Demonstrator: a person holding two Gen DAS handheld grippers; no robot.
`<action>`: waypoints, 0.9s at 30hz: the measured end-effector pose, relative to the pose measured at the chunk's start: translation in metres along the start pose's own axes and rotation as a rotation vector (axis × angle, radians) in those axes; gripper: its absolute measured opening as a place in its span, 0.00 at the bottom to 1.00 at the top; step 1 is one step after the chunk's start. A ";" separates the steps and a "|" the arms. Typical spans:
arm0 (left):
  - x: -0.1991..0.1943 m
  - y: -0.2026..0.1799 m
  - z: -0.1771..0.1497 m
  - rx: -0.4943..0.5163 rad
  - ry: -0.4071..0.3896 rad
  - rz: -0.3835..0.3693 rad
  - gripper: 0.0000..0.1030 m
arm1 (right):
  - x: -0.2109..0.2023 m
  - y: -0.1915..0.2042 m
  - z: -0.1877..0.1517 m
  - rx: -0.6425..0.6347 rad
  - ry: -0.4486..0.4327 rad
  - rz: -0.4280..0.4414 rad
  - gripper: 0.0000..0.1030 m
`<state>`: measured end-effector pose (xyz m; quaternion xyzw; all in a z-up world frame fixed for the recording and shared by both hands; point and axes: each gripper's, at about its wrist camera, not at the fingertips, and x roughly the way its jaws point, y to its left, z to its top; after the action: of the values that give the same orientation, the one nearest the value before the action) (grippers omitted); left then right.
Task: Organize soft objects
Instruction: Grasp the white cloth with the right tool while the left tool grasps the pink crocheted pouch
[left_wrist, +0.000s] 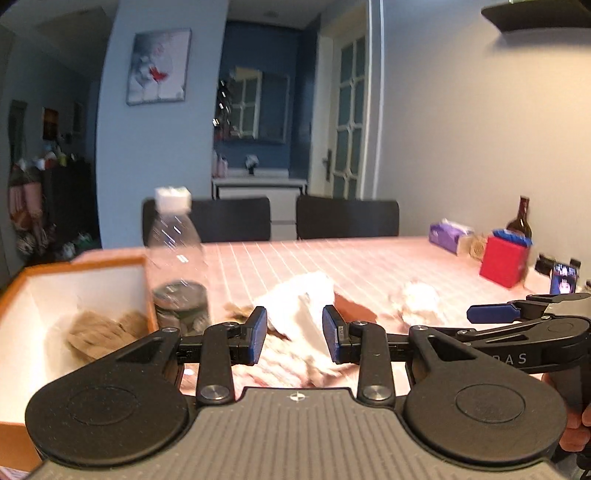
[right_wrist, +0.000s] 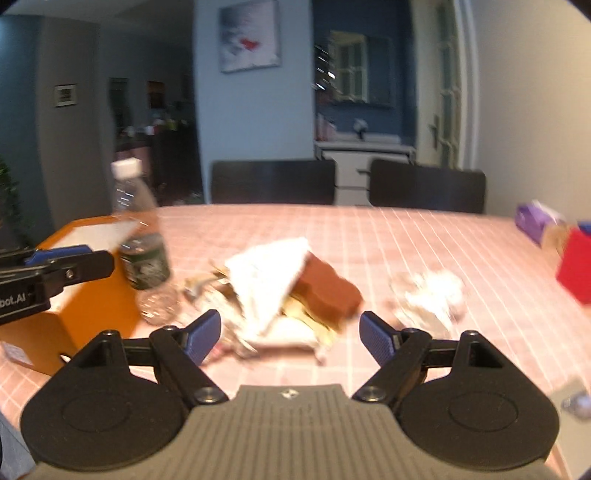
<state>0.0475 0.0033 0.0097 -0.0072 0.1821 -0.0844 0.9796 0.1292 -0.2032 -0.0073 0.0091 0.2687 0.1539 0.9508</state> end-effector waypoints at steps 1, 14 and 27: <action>0.004 -0.005 -0.005 -0.001 0.016 -0.005 0.37 | 0.003 -0.003 -0.003 0.009 0.012 -0.004 0.79; 0.075 -0.012 -0.039 0.089 0.207 0.072 0.61 | 0.058 -0.008 -0.011 0.040 0.087 0.024 0.77; 0.131 -0.029 -0.061 0.269 0.325 0.150 0.74 | 0.104 0.000 -0.004 0.033 0.142 0.080 0.77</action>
<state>0.1417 -0.0462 -0.0930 0.1510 0.3247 -0.0348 0.9330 0.2114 -0.1729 -0.0635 0.0244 0.3372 0.1876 0.9222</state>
